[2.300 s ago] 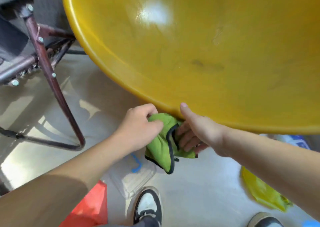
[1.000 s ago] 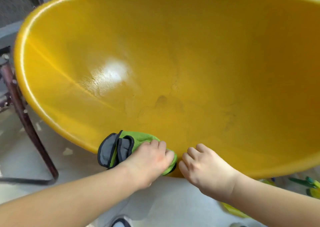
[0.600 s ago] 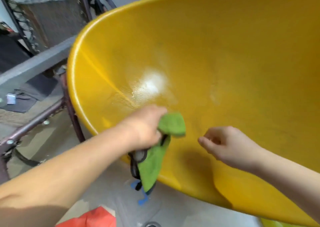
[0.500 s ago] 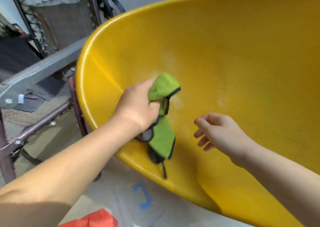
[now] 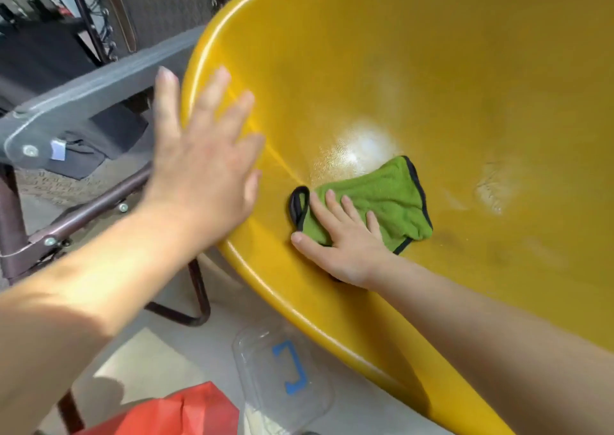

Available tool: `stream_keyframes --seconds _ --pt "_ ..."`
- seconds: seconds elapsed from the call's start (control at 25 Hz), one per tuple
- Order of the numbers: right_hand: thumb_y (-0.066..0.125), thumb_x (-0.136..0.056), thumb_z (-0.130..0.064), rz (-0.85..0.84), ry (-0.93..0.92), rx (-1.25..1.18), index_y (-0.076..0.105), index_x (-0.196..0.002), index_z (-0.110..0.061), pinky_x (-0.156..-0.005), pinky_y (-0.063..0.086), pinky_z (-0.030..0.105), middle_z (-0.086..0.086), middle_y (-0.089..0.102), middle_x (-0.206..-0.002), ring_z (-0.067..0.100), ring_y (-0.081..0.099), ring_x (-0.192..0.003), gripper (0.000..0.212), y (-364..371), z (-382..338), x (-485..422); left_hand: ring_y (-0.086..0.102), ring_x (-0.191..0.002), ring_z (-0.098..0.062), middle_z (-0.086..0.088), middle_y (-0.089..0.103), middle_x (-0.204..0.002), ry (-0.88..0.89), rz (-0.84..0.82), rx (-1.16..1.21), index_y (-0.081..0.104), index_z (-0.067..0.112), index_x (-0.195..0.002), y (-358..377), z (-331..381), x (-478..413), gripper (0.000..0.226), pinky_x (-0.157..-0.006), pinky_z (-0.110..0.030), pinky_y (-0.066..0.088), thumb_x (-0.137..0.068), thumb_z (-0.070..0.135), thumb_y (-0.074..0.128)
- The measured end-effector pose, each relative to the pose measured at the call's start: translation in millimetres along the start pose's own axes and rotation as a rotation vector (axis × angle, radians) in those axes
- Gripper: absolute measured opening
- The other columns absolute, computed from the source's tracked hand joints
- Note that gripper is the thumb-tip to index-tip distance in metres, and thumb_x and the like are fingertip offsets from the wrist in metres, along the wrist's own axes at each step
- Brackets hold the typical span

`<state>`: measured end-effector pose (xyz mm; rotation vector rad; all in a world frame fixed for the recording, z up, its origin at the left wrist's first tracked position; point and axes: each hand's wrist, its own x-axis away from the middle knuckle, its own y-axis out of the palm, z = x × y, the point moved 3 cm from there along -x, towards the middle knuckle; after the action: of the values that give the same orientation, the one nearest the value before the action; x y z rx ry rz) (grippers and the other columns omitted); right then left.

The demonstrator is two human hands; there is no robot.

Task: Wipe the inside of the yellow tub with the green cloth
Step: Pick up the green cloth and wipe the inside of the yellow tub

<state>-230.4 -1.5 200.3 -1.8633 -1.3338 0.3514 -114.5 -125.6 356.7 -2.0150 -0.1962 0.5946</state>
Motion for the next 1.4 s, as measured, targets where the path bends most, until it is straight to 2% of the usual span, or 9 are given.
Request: stream_keyframes --seconds 0.2,0.32,0.4,0.48,0.76,0.88,0.96,1.16,1.4 --pt "0.033 -0.102 -0.060 0.279 0.118 0.101 -0.009 -0.164 -0.028 -0.126 -0.006 0.055 -0.009 -0.014 -0.172 0.013 -0.010 -0.159 0.082 1.6 13.1 -57.5 -0.012 -0.157 -0.034 -0.018 -0.018 -0.169 -0.368 -0.002 0.333 0.003 0.015 -0.162 55.9 -24.7 17.3 0.090 -0.127 -0.052 0.001 -0.093 0.028 0.061" --pt "0.032 -0.107 -0.048 0.324 0.222 -0.083 0.006 -0.165 -0.030 -0.126 -0.004 0.055 -0.006 -0.005 -0.174 0.020 -0.004 -0.160 0.066 -28.3 0.1 -101.1 -0.002 -0.158 -0.028 -0.011 -0.009 -0.171 -0.485 0.067 0.692 0.004 0.022 -0.163 80.7 -19.3 25.4 0.078 -0.127 -0.043 0.016 -0.101 0.017 0.051" --pt "0.032 -0.106 -0.054 0.345 0.268 -0.469 0.010 -0.165 -0.031 -0.128 0.003 0.049 -0.004 0.001 -0.174 0.028 0.002 -0.160 0.066 -43.9 -31.3 -121.9 0.001 -0.158 -0.035 -0.018 -0.007 -0.170 -0.470 0.081 0.585 0.001 0.016 -0.162 84.3 -20.3 22.5 0.078 -0.126 -0.047 0.018 -0.101 0.020 0.049" --pt "0.036 -0.106 -0.054 0.300 0.051 -0.656 0.015 -0.164 -0.028 -0.127 0.010 0.037 -0.001 0.008 -0.174 0.023 0.010 -0.159 0.067 -41.1 -69.5 -118.6 0.001 -0.156 -0.042 -0.028 -0.009 -0.167 -0.443 0.040 0.415 -0.001 0.009 -0.161 85.4 -20.8 19.5 0.081 -0.125 -0.050 0.014 -0.099 0.024 0.049" --pt "0.031 -0.106 -0.054 0.329 -0.376 -0.231 0.031 -0.161 -0.018 -0.122 0.007 0.015 -0.004 -0.001 -0.174 -0.005 0.002 -0.155 0.066 13.1 -51.6 -34.2 0.009 -0.153 -0.047 -0.028 -0.008 -0.167 -0.414 0.011 0.357 0.011 0.011 -0.161 85.3 -22.9 24.3 0.075 -0.121 -0.054 0.021 -0.098 0.024 0.049" --pt "0.033 -0.104 -0.061 0.477 -0.072 0.039 0.013 -0.165 -0.015 -0.128 0.000 0.033 0.006 -0.018 -0.172 0.017 -0.016 -0.158 0.079 7.9 -11.8 -44.0 0.010 -0.153 -0.046 -0.026 -0.009 -0.168 -0.410 0.015 0.373 0.014 0.013 -0.161 84.0 -20.9 23.5 0.073 -0.118 -0.055 0.028 -0.098 0.022 0.049" --pt "0.023 -0.092 -0.082 0.359 0.201 0.135 -0.003 -0.165 -0.013 -0.128 -0.007 0.045 0.013 -0.022 -0.170 0.028 -0.023 -0.156 0.103 10.9 -3.4 -61.3 0.010 -0.153 -0.045 -0.026 -0.008 -0.168 -0.415 0.019 0.369 0.015 0.014 -0.161 84.0 -21.2 23.7 0.072 -0.115 -0.055 0.033 -0.097 0.021 0.049" --pt "0.016 -0.093 -0.079 0.378 0.282 -0.001 -0.012 -0.161 -0.003 -0.126 -0.009 0.051 0.023 -0.019 -0.169 0.036 -0.020 -0.156 0.105 -7.7 -41.2 -122.3 0.010 -0.153 -0.048 -0.026 -0.008 -0.167 -0.409 0.012 0.380 0.020 0.013 -0.160 88.4 -21.4 21.7 0.070 -0.115 -0.057 0.032 -0.096 0.019 0.047" --pt "0.017 -0.102 -0.065 0.388 -0.147 -0.010 -0.003 -0.165 -0.025 -0.127 -0.006 0.051 0.008 -0.018 -0.172 0.025 -0.021 -0.157 0.078 36.8 -90.9 -70.0 0.004 -0.154 -0.047 -0.026 -0.009 -0.167 -0.378 0.038 0.420 0.028 0.011 -0.158 91.4 -25.2 22.6 0.063 -0.122 -0.057 0.020 -0.096 0.023 0.033"
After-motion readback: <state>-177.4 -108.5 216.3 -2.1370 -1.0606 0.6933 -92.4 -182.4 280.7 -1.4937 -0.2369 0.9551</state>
